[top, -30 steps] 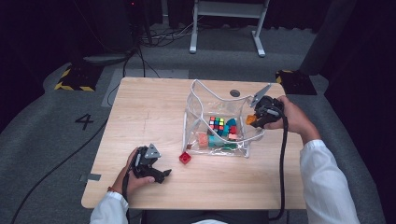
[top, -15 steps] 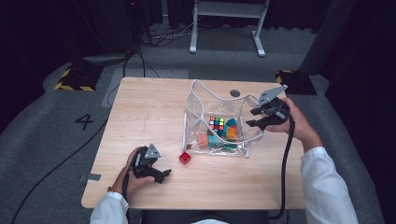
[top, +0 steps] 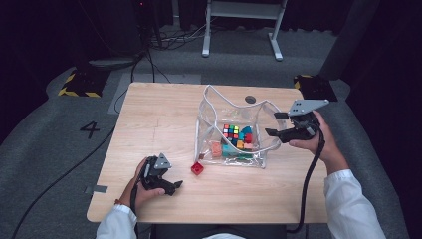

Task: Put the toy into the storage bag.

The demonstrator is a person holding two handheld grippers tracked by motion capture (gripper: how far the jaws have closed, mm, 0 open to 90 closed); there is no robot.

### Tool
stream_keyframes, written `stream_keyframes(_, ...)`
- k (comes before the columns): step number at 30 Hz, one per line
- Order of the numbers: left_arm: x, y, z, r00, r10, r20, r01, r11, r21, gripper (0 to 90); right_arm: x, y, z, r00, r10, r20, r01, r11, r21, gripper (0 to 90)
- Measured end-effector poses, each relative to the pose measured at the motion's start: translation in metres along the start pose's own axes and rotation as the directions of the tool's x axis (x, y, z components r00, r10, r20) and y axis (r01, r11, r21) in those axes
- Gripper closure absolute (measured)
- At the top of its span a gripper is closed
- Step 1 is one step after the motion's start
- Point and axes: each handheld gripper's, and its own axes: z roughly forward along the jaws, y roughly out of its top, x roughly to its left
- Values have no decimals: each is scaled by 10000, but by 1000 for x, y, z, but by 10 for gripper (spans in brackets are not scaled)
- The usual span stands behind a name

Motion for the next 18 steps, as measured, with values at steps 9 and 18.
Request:
stream_keyframes(9,0,0,0,10000,-2,0,2,10000,1,19,8,-11,-23,9979,457,463,-426,9970,-641,301)
stream_keyframes(18,0,0,0,10000,2,27,-2,10000,-7,19,13,-30,-42,9937,702,874,-610,9928,-1034,285)
